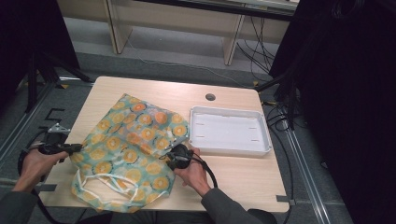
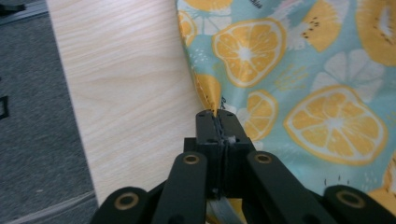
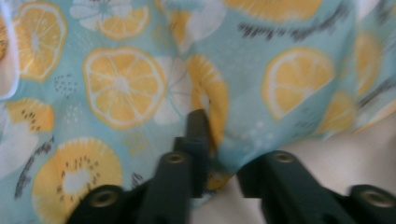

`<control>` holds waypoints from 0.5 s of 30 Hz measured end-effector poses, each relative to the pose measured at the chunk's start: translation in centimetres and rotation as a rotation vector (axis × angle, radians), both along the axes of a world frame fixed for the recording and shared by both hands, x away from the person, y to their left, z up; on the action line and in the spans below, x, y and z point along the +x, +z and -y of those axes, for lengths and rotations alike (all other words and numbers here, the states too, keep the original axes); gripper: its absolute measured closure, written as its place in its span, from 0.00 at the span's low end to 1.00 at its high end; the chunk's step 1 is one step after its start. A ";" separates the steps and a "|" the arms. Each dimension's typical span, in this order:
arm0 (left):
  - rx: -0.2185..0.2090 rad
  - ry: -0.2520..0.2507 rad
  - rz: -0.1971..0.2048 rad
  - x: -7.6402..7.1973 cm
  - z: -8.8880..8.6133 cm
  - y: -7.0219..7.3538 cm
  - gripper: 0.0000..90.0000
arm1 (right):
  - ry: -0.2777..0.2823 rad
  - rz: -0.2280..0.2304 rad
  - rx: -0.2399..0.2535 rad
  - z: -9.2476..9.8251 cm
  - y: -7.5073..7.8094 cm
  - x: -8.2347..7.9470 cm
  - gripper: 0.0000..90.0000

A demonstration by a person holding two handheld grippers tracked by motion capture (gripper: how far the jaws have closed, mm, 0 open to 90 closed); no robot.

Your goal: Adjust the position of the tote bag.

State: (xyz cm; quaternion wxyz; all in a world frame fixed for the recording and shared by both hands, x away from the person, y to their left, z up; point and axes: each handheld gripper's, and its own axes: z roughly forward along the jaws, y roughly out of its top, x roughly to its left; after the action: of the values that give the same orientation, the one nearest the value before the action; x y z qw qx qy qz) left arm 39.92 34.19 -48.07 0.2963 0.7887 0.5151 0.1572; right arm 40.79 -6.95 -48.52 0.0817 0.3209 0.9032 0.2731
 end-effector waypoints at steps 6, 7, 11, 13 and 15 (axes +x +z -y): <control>0.000 -0.094 -0.008 -1.9 1.6 0.5 0.99 | 0.001 0.090 -0.009 -0.4 0.6 3.2 1.00; -0.005 -0.103 -0.010 -2.2 1.9 0.4 0.99 | -0.021 0.082 -0.005 -0.4 0.7 3.6 1.00; -0.040 -0.138 -0.021 -3.1 3.5 0.4 0.99 | -0.039 0.139 -0.002 -0.3 1.0 6.0 1.00; -0.053 -0.178 -0.025 -3.6 4.3 0.6 0.99 | -0.075 0.130 0.013 -0.1 1.2 6.6 1.00; -0.052 -0.202 -0.021 -4.1 5.5 0.6 0.99 | -0.072 0.158 0.018 0.2 1.3 6.8 0.98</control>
State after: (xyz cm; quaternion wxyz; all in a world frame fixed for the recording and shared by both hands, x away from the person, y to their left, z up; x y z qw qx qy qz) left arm 35.81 28.68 -47.47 0.3256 0.8304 0.4398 0.1050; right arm 47.55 -7.16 -47.20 0.1595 0.3315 0.8792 0.3026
